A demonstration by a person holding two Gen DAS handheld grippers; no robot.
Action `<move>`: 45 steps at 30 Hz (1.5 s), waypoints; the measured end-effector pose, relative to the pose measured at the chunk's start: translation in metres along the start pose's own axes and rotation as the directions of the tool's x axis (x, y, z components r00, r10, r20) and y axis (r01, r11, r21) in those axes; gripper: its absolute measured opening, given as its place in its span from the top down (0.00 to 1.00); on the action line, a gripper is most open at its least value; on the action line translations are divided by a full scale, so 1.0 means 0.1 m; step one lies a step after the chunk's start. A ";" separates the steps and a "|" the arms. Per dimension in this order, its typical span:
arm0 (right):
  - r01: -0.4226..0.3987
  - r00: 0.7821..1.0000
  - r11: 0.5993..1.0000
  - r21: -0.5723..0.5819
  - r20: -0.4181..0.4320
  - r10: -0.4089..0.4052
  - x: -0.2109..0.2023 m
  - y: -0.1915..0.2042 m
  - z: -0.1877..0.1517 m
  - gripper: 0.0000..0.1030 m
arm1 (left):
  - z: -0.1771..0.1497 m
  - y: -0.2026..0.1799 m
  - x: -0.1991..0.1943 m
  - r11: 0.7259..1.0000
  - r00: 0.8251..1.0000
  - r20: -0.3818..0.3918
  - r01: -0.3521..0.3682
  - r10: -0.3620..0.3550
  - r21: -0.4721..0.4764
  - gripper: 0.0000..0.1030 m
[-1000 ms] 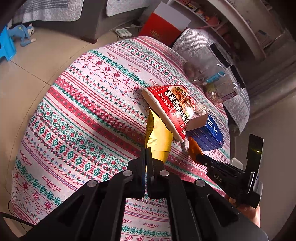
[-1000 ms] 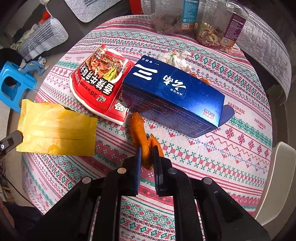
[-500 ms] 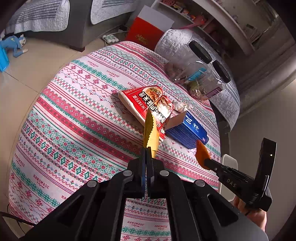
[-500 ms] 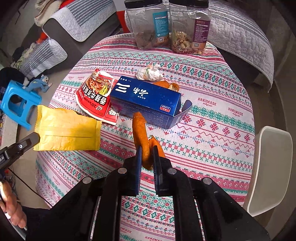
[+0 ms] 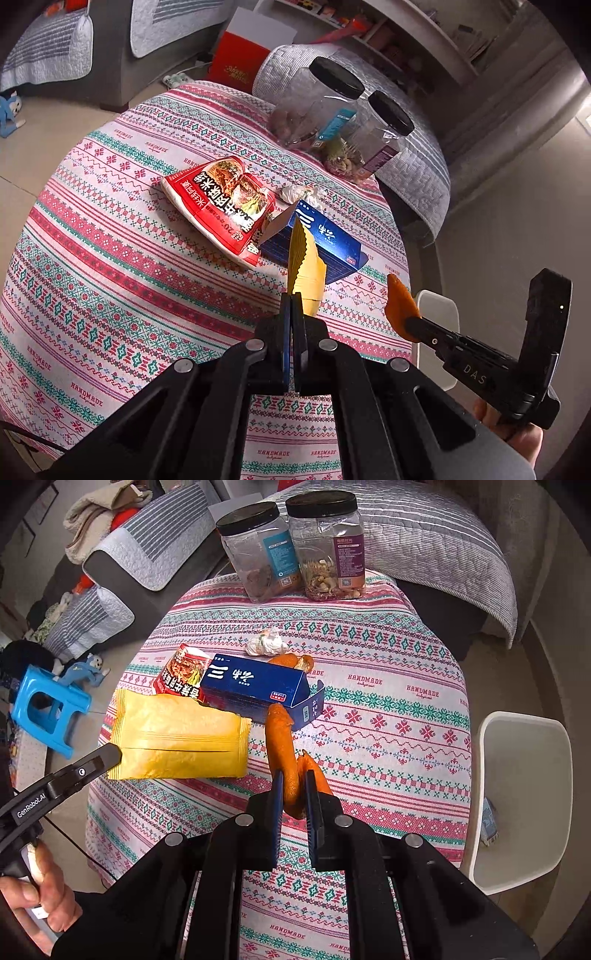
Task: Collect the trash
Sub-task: 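Carry yellow packet with left tool while right tool carries sausage to bin, then open both tools over the white bin to drop packet and sausage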
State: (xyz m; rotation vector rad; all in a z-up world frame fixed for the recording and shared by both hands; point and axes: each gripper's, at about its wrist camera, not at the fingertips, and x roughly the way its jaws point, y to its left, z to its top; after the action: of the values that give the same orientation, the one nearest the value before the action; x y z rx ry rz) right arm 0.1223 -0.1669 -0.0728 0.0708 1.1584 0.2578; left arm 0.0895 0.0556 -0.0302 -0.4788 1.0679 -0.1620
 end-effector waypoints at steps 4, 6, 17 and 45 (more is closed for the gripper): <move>-0.007 1.000 1.000 0.023 0.020 0.006 -0.15 -0.17 -0.05 0.90 | -0.04 -0.17 0.06 1.000 1.000 -0.001 0.027 -0.027 0.013 1.00; -0.008 0.999 0.999 0.033 0.032 0.007 -0.23 -0.26 -0.08 0.90 | -0.06 -0.26 0.09 0.999 0.999 0.003 0.040 -0.040 0.022 0.99; 0.048 0.996 0.996 0.071 0.074 -0.053 -0.52 -0.76 -0.27 0.90 | -0.23 -0.82 0.38 0.983 0.984 -0.019 0.179 -0.178 0.050 1.00; 0.187 0.972 0.938 0.290 0.083 -0.219 -0.96 -2.20 -0.69 0.81 | -1.05 -2.24 1.72 0.938 0.911 -0.254 0.344 -0.324 0.035 0.87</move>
State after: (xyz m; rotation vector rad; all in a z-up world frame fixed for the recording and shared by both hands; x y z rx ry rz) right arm 0.0599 -0.4081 -0.0554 0.2118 1.0723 -0.0958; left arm 0.1036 -0.2351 -0.1072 -0.5789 1.2098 -0.5785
